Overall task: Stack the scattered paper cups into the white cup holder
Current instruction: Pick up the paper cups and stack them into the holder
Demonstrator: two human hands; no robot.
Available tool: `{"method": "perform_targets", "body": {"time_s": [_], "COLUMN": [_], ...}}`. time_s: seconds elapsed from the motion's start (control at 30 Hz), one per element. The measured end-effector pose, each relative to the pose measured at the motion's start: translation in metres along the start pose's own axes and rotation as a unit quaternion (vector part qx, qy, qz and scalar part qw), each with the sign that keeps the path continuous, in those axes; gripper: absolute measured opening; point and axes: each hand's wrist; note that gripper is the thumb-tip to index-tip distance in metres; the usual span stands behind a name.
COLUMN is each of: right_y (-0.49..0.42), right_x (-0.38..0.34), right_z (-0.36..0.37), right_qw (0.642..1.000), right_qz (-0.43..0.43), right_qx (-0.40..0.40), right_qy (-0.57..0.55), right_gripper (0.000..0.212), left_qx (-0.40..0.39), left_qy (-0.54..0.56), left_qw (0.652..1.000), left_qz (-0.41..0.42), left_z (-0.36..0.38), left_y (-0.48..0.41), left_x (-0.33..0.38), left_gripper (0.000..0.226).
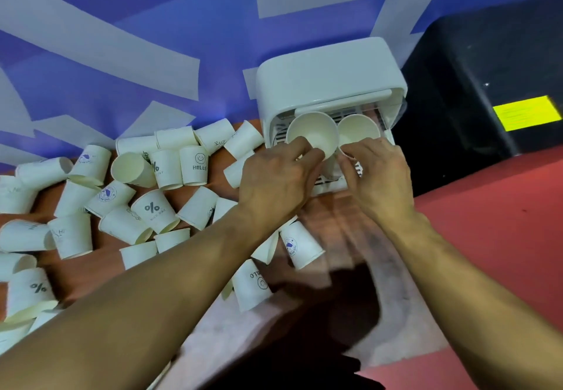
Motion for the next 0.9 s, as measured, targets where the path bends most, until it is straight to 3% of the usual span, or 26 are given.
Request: {"method": "perform_targets", "body": {"time_s": [0.33,0.63,0.9], "right_y": [0.001,0.004,0.003], "right_x": [-0.001,0.000,0.004], "right_z": [0.006,0.011,0.019], "right_qw": [0.998,0.996,0.994], "right_qz": [0.023,0.044,0.045], "right_qx": [-0.046,-0.078,-0.103], "right_qy": [-0.023,-0.028,-0.016], "right_gripper": [0.020,0.023,0.027], "left_qx": [0.012,-0.095,-0.206], "left_qy": [-0.003,-0.001,0.024], "left_qw": [1.000,0.995,0.977], "left_qz": [-0.014,-0.027,-0.055], "left_z": [0.003,0.018,0.030], "left_y": [0.009,0.012,0.007], "left_x": [-0.008,-0.017,-0.023], "left_gripper": [0.021,0.029,0.023]}}
Point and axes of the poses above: each hand's wrist, its own y-axis away from the middle knuckle, its own z-axis out of the palm, x = y × z, and after that the axes turned 12 degrees about -x, right-handed
